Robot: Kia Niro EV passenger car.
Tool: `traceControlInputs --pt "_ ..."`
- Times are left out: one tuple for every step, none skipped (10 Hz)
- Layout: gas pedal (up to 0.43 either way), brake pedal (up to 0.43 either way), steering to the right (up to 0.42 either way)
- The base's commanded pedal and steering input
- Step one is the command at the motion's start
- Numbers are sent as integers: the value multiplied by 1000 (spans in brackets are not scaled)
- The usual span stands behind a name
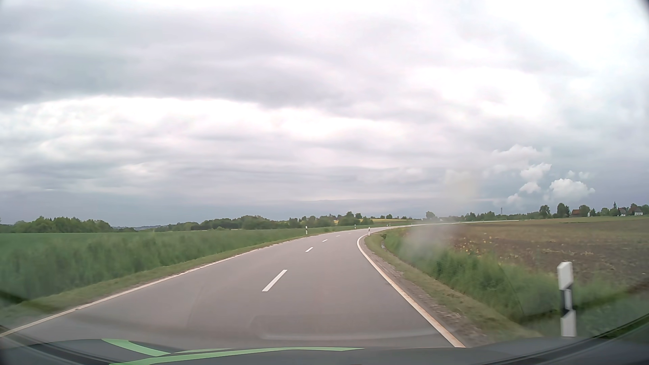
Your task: Follow the waypoints while adhering to traffic rules and regulations
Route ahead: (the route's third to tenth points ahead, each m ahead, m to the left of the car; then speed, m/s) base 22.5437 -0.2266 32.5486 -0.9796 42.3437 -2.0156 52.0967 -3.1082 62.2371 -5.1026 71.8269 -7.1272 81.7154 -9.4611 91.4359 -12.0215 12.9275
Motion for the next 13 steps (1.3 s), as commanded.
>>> traceControlInputs --pt "531 0 11" --pt "531 0 10" --pt "531 0 10" --pt "531 0 11" --pt "531 0 11" --pt "531 0 11" --pt "531 0 12" --pt "531 0 12" --pt "531 0 14" --pt "531 0 15" --pt "531 0 16" --pt "531 0 16" --pt "531 0 16"
